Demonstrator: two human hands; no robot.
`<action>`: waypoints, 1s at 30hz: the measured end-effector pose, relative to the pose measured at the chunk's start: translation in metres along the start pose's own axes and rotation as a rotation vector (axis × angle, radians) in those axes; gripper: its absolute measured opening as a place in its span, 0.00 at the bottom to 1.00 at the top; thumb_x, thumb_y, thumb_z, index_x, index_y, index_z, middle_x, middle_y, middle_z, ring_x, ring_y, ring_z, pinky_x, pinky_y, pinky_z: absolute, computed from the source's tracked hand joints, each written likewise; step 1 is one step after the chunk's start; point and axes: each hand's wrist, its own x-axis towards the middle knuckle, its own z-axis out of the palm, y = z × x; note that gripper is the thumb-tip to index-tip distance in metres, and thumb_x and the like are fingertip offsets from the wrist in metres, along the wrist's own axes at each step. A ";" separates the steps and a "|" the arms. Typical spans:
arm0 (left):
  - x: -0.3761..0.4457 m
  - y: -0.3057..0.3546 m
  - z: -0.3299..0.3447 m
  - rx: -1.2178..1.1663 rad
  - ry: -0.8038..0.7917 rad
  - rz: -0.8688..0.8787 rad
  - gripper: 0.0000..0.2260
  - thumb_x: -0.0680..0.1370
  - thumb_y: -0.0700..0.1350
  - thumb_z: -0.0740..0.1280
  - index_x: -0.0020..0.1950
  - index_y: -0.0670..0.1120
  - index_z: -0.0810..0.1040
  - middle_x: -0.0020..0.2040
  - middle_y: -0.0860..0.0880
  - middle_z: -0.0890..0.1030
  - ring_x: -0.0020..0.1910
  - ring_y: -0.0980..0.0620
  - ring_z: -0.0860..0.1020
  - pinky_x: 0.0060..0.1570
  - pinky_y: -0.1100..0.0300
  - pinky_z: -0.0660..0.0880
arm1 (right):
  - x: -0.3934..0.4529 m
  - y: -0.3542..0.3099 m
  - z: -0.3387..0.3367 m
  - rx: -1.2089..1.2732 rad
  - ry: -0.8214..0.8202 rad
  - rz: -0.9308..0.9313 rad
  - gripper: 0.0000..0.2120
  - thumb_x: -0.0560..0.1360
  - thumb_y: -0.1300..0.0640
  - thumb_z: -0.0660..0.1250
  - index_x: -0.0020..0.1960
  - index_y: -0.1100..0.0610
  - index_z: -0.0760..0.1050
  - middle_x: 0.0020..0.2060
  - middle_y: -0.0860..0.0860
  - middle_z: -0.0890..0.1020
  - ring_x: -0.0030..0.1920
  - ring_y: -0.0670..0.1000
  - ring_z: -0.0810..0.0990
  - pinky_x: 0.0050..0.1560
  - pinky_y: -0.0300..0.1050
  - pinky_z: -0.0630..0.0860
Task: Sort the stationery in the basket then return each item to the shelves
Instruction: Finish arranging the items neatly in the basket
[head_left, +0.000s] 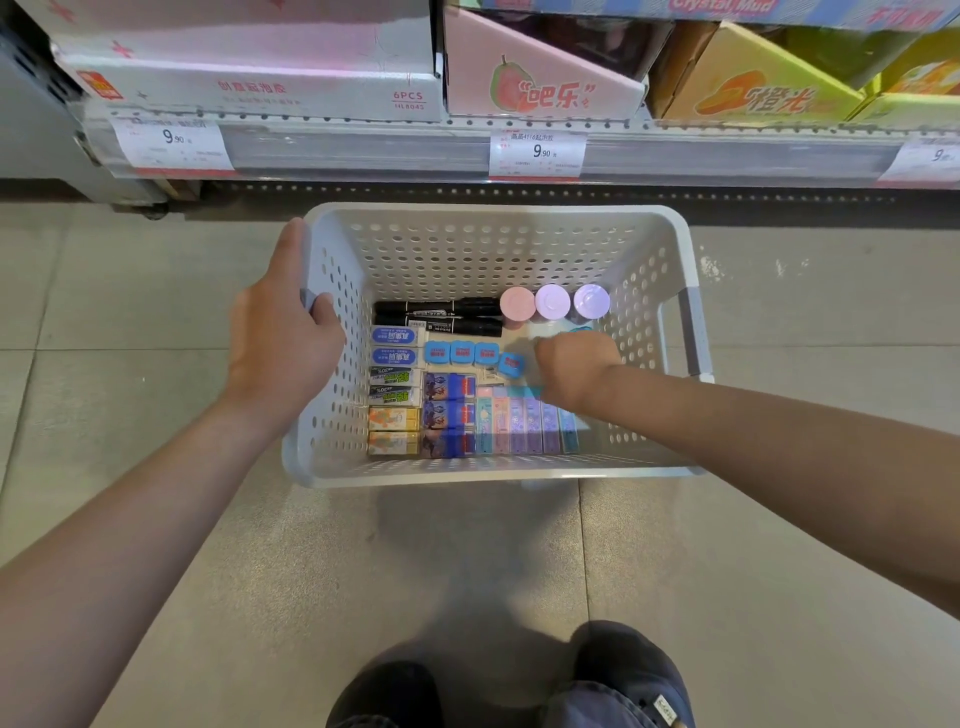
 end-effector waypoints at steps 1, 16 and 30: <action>0.000 0.000 0.000 0.002 0.002 0.003 0.28 0.79 0.37 0.60 0.77 0.49 0.56 0.33 0.45 0.69 0.28 0.50 0.68 0.33 0.50 0.74 | 0.000 0.000 -0.002 0.086 0.032 0.019 0.20 0.76 0.50 0.63 0.66 0.54 0.67 0.55 0.53 0.79 0.53 0.56 0.79 0.39 0.43 0.69; 0.001 -0.001 0.001 -0.003 -0.002 -0.017 0.28 0.79 0.38 0.60 0.78 0.50 0.55 0.38 0.47 0.71 0.32 0.50 0.70 0.36 0.50 0.76 | 0.005 -0.014 0.000 0.430 0.161 0.152 0.14 0.75 0.55 0.64 0.61 0.54 0.73 0.51 0.54 0.81 0.50 0.56 0.80 0.41 0.44 0.74; -0.001 0.003 -0.001 -0.001 -0.016 -0.018 0.28 0.79 0.38 0.60 0.77 0.51 0.55 0.41 0.39 0.74 0.32 0.43 0.74 0.35 0.41 0.79 | -0.001 -0.009 -0.007 0.515 0.084 0.143 0.25 0.72 0.51 0.68 0.66 0.56 0.67 0.54 0.54 0.79 0.52 0.57 0.79 0.42 0.44 0.72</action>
